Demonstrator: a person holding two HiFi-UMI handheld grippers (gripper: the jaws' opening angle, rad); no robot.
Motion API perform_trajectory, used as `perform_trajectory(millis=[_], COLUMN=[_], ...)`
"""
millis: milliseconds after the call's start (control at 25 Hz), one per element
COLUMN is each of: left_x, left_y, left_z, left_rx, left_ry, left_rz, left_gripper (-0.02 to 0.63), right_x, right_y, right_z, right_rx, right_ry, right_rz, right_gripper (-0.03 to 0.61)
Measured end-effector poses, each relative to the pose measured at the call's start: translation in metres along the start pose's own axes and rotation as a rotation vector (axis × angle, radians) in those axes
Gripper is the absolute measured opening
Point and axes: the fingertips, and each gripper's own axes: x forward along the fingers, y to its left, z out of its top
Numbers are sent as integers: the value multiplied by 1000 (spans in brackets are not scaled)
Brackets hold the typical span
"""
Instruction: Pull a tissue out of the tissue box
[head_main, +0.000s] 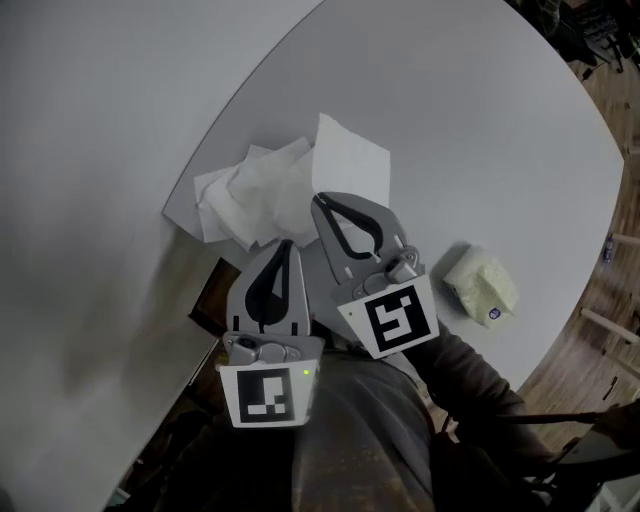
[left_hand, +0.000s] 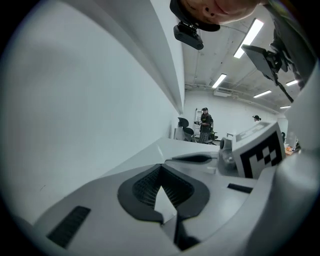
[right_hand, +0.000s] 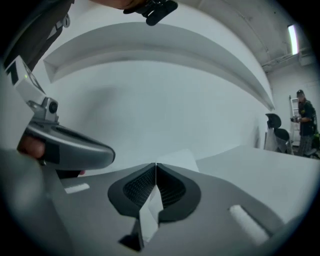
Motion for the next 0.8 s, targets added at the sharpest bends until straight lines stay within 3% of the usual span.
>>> perform_trajectory(millis=[160, 280, 520, 800], left_x=[-11, -24, -56, -89], left_y=[2, -9, -55, -172], left_z=[-8, -10, 3, 32], left_rx=[11, 29, 51, 94], left_ry=[2, -9, -68, -217], left_rz=[9, 5, -12, -167], left_gripper=[-2, -2, -1, -2], right_x=[9, -8, -91, -242], right_y=[38, 51, 45, 17], right_z=[-33, -31, -4, 26], right_rx=[76, 85, 158, 226], right_ry=[54, 26, -64, -191], right_rz=[119, 130, 63, -109], right_gripper=[82, 110, 109, 69])
